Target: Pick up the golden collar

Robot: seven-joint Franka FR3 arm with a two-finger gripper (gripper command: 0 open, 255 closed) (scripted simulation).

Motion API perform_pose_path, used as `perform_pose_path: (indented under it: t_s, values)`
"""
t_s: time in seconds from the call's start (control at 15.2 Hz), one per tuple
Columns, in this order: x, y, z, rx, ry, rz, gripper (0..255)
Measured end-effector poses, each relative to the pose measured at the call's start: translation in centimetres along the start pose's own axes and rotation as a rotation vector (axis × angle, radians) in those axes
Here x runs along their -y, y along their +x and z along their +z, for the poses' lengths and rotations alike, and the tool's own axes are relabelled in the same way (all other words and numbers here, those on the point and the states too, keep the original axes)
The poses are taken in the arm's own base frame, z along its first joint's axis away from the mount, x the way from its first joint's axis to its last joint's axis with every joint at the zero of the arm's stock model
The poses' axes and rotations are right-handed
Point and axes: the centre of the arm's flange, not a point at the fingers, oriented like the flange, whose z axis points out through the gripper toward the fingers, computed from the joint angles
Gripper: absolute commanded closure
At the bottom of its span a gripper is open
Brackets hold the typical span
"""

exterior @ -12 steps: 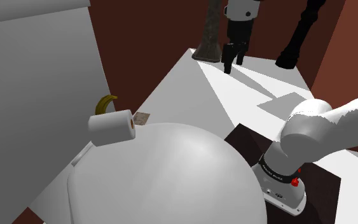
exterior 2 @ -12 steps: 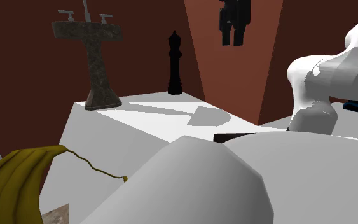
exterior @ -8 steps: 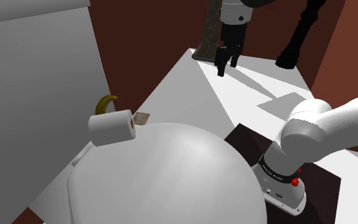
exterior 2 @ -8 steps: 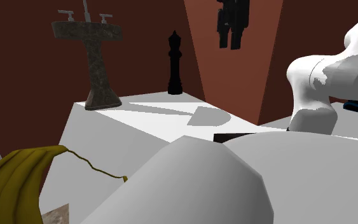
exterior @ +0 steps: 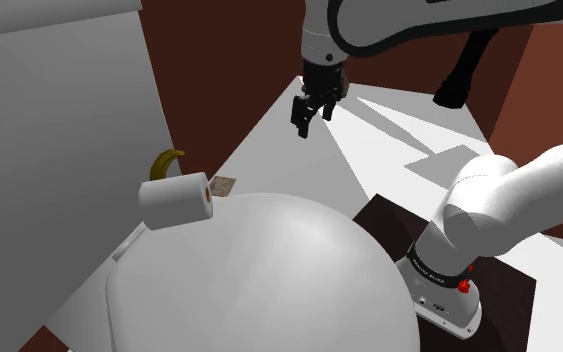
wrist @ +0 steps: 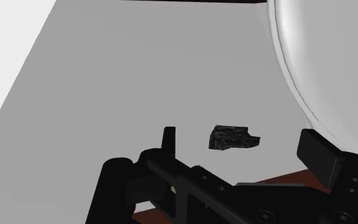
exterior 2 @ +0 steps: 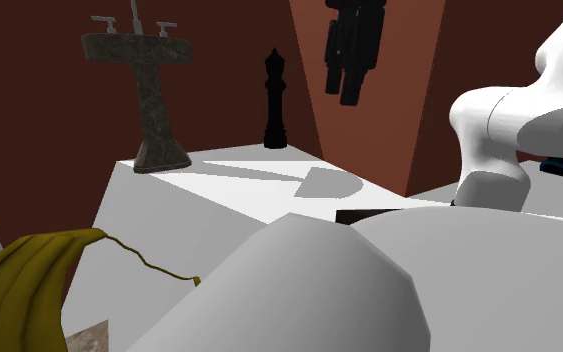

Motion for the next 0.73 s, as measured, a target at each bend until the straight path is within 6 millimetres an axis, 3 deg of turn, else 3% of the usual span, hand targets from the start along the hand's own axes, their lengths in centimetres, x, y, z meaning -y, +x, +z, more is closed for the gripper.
perform_pose_path:
  t_s: [0.73]
  values:
    - [12.2,5.5,4.0,-0.172,-0.07,0.016,0]
